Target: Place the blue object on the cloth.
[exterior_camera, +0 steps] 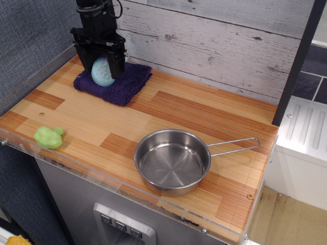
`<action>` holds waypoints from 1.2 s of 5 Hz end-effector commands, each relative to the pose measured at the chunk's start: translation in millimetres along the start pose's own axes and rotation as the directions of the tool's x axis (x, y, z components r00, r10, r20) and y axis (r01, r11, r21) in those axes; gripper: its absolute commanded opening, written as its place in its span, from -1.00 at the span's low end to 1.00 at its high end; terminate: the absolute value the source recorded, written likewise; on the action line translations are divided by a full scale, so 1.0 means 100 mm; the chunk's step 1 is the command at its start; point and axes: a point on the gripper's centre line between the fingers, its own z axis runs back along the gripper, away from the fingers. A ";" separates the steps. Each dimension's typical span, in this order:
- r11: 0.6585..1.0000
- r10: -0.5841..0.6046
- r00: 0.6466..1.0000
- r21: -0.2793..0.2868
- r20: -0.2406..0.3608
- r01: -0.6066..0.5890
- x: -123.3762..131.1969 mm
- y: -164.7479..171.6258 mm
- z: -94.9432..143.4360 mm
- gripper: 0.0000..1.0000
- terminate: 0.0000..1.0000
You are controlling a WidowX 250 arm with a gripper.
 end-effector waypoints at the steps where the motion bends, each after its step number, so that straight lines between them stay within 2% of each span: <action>1: 0.997 -0.048 0.997 0.059 0.057 0.045 0.12 -0.24 0.38 1.00 -1.00; 2: 0.997 0.074 0.992 -0.022 0.097 -0.073 -0.04 -0.61 0.51 1.00 -1.00; 3: 0.986 0.167 0.978 -0.033 0.127 -0.164 -0.20 -0.84 0.58 1.00 -1.00; 4: 0.990 0.141 0.979 -0.015 0.146 -0.140 -0.28 -1.02 0.61 1.00 -1.00; 6: 0.998 0.017 0.988 0.049 0.150 -0.025 -0.31 -1.04 0.69 1.00 -1.00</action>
